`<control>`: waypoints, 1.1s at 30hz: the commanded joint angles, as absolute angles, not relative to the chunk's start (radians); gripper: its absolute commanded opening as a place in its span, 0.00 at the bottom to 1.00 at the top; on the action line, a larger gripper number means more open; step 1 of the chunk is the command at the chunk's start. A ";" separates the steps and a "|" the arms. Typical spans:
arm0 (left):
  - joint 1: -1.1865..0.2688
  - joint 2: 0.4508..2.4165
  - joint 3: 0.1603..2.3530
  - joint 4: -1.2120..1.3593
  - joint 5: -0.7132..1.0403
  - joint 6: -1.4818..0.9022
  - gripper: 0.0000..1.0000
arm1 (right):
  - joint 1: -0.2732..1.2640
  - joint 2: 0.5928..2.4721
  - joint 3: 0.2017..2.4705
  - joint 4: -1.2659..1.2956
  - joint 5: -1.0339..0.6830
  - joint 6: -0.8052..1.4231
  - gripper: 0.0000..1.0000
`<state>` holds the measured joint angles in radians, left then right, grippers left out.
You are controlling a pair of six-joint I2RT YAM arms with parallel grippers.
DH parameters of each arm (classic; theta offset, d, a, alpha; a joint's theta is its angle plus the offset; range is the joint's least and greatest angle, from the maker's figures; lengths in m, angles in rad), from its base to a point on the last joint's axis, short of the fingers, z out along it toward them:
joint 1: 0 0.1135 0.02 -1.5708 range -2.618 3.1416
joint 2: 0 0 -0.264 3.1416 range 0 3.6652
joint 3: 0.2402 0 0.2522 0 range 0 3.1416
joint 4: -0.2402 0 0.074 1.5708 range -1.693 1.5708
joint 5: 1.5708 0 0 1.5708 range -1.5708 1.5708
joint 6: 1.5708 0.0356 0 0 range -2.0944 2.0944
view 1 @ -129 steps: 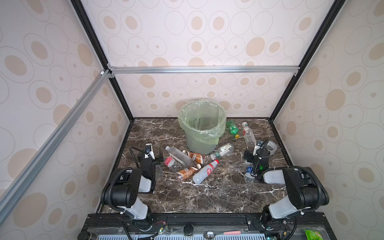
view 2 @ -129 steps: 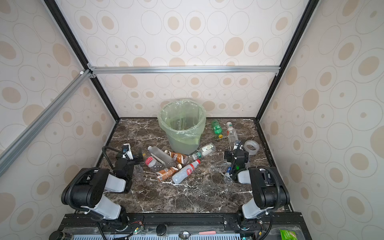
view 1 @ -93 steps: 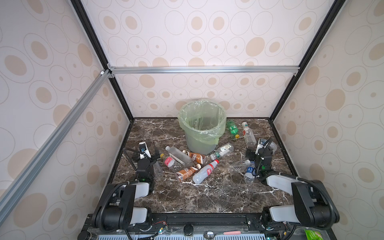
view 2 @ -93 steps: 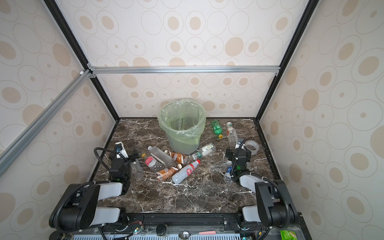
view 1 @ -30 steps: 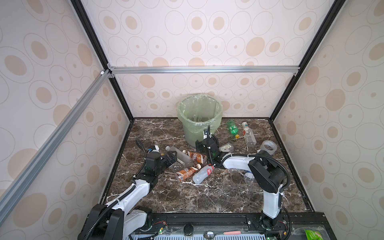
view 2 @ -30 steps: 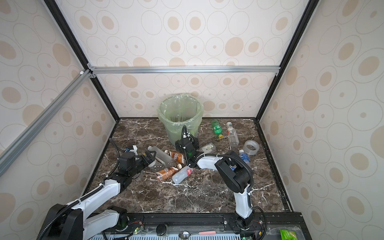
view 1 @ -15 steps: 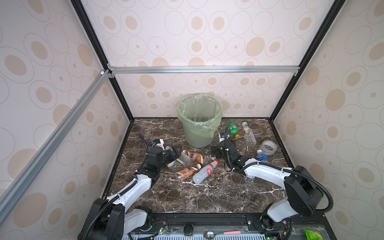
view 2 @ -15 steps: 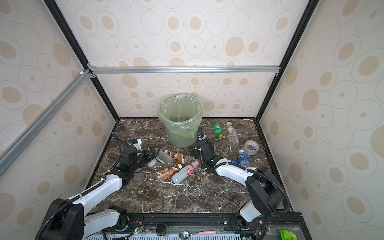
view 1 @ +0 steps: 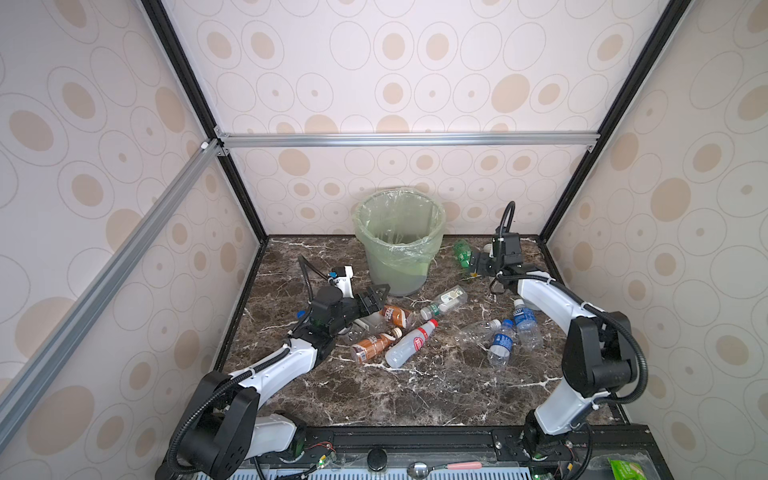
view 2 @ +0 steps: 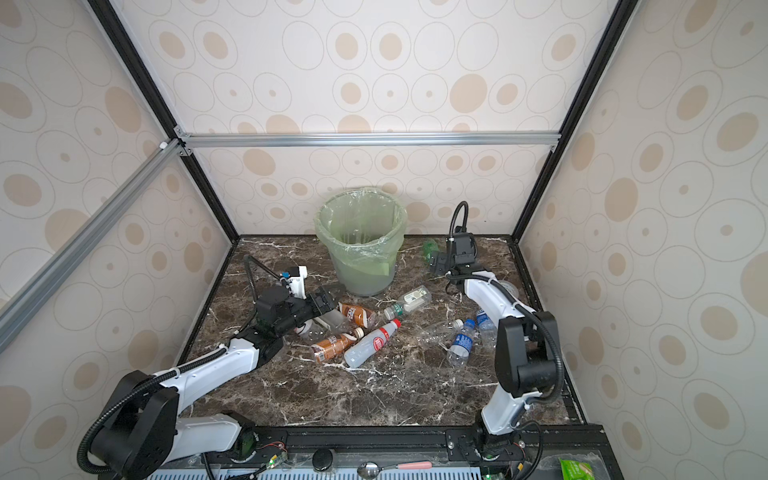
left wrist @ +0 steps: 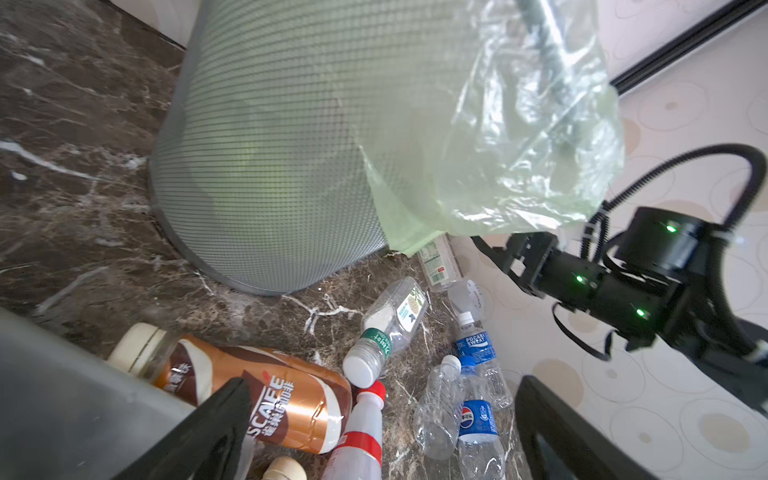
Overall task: Throw the plastic bottles in the bin
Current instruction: 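Grasp the green soda bottle with the right gripper while the left gripper hovers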
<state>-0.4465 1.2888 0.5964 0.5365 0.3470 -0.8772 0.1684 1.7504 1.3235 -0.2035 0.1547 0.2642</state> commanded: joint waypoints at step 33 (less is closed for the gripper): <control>-0.508 1.307 0.524 0.763 0.325 -0.760 0.99 | 0.172 2.547 2.363 -0.743 0.160 0.066 0.86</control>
